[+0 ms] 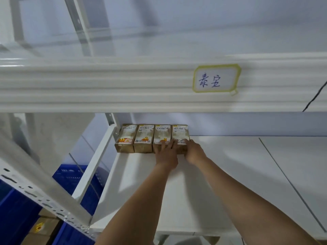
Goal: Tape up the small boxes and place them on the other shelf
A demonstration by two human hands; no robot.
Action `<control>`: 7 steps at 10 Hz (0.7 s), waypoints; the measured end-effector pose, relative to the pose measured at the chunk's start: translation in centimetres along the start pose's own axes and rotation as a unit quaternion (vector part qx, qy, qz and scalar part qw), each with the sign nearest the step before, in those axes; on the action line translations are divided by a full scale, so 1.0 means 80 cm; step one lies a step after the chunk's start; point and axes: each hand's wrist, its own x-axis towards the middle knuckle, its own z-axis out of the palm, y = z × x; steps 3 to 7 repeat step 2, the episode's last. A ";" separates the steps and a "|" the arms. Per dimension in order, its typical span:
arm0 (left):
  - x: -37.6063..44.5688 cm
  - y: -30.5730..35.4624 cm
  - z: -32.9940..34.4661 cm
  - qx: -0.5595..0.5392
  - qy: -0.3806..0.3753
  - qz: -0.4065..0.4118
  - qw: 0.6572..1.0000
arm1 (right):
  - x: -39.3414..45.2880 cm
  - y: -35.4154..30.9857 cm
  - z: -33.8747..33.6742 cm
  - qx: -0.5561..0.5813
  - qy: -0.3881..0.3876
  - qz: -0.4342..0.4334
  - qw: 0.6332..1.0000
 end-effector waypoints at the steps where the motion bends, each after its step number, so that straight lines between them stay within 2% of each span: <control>1: 0.006 -0.002 0.002 -0.009 0.003 -0.006 1.000 | 0.007 -0.002 -0.002 -0.005 -0.030 -0.003 1.000; 7: 0.009 0.005 -0.008 -0.031 -0.003 -0.002 1.000 | 0.013 -0.002 -0.006 -0.002 -0.026 0.005 1.000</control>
